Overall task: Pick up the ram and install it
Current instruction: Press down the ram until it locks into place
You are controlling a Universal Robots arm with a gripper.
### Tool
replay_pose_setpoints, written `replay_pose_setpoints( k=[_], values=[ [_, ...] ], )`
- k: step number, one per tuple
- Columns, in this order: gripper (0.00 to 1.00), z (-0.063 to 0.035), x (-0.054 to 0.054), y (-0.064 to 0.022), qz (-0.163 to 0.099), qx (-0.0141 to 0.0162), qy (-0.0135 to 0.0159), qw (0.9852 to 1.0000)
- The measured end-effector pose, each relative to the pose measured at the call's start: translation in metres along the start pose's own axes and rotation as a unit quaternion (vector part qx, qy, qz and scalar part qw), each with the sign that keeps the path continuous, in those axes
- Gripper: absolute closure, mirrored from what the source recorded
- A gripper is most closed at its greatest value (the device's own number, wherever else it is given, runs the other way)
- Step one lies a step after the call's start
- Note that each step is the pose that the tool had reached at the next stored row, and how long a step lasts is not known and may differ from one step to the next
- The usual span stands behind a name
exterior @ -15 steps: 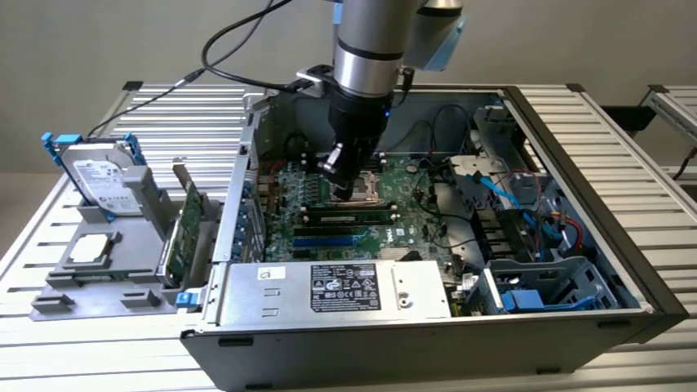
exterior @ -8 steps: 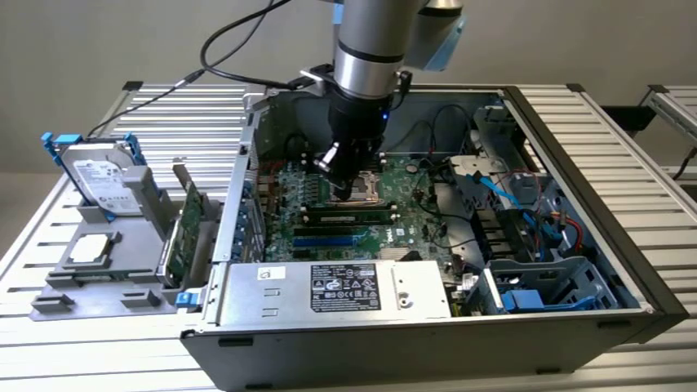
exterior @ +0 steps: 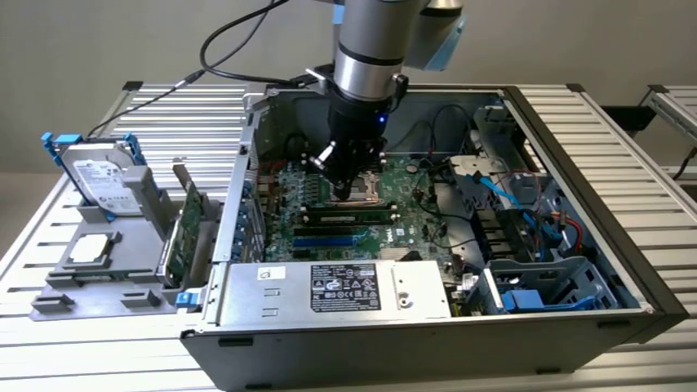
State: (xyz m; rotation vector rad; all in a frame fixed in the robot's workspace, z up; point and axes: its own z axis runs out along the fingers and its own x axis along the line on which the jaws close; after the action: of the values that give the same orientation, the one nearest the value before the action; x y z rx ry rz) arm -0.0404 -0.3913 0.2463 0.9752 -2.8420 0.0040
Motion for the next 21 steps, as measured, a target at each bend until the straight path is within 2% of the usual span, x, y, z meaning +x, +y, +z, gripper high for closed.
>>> replay_pose_setpoints(
  k=[5,11,13,21],
  values=[
    [0.89,0.0013,-0.0002,0.0,0.041,-0.0054,-0.0018,0.9991],
    [0.89,0.0021,-0.0002,-0.0001,0.088,-0.011,-0.0042,0.9961],
    [0.89,0.0023,-0.0004,0.0,0.099,-0.0115,-0.0068,0.995],
    [0.89,0.0015,-0.0008,0.0008,0.138,-0.0073,-0.0228,0.9901]
  ],
)
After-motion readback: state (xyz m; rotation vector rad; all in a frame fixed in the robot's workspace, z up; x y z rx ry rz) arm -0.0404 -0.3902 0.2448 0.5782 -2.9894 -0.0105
